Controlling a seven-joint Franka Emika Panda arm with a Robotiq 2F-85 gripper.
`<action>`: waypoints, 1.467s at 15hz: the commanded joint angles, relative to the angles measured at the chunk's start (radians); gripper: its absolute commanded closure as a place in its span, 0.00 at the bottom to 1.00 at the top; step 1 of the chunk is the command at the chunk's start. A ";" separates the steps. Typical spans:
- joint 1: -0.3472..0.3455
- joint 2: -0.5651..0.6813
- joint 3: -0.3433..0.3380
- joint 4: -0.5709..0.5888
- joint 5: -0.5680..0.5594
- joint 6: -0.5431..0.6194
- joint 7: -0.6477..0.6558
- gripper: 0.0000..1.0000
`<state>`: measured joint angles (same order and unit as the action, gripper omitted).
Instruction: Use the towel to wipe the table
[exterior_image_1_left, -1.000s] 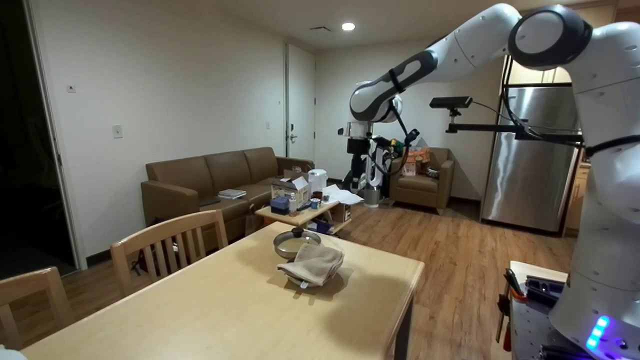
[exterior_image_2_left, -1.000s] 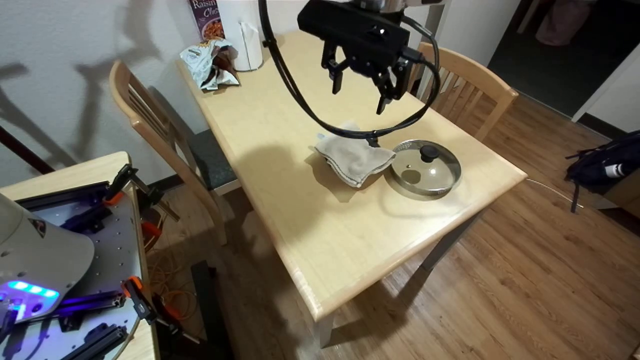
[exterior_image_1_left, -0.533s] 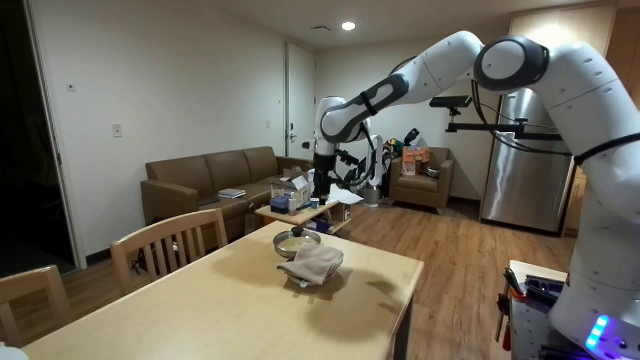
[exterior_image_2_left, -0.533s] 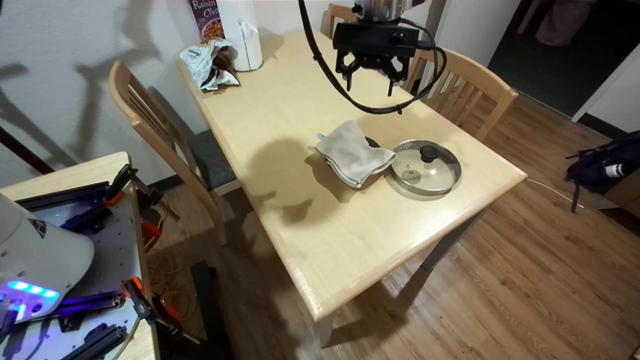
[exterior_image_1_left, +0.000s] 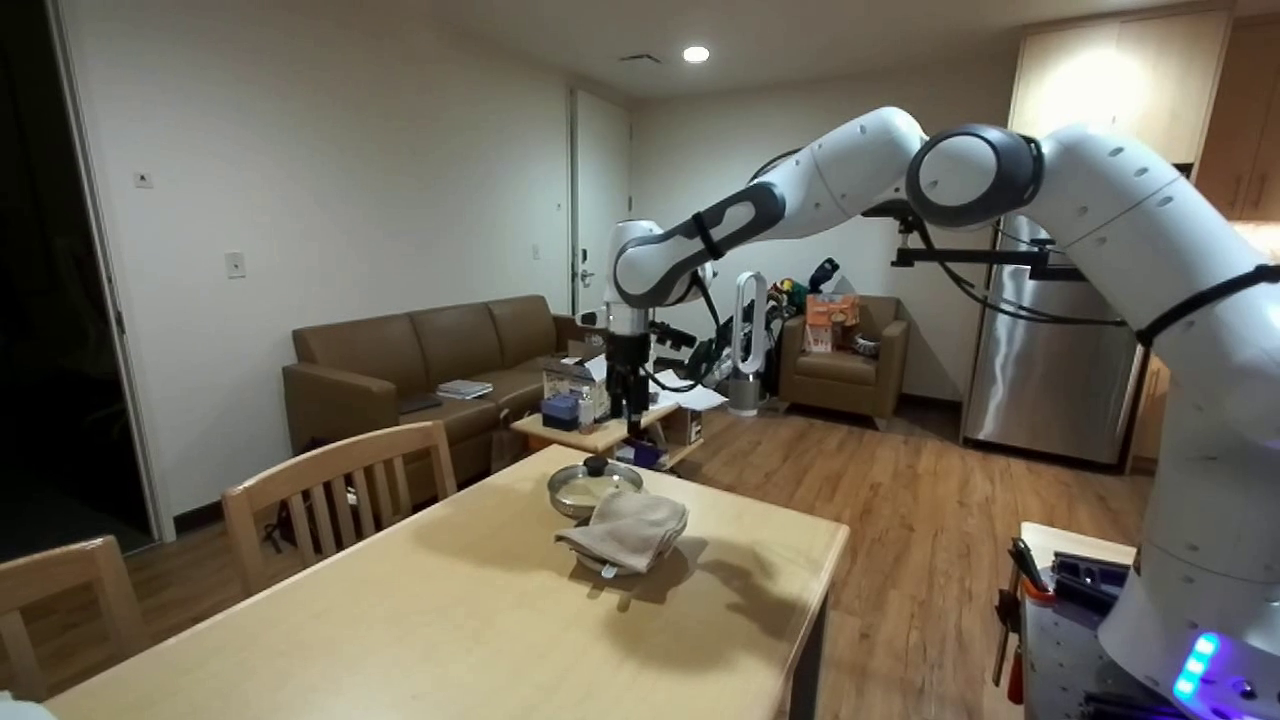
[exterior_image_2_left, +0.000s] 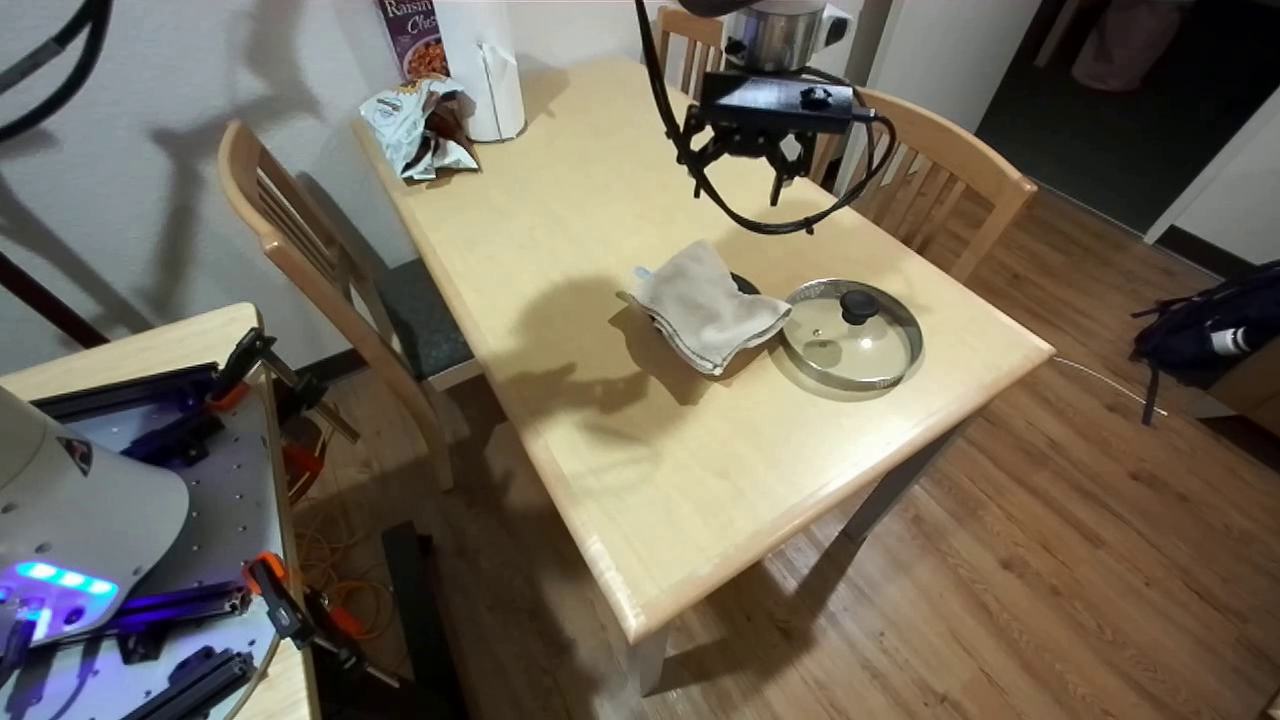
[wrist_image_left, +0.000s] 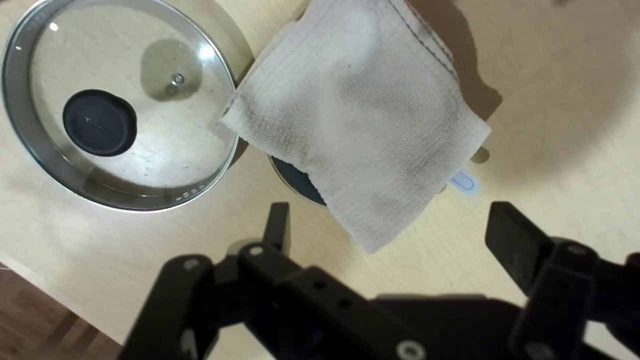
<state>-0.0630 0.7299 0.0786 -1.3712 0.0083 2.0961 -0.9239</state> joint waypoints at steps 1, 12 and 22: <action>-0.010 0.047 0.038 0.059 -0.035 -0.090 -0.142 0.00; 0.059 0.123 0.012 0.098 -0.132 -0.100 -0.267 0.00; 0.078 0.274 0.042 0.165 -0.257 0.056 -0.603 0.00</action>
<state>0.0263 0.9737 0.1026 -1.2325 -0.2422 2.0984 -1.4317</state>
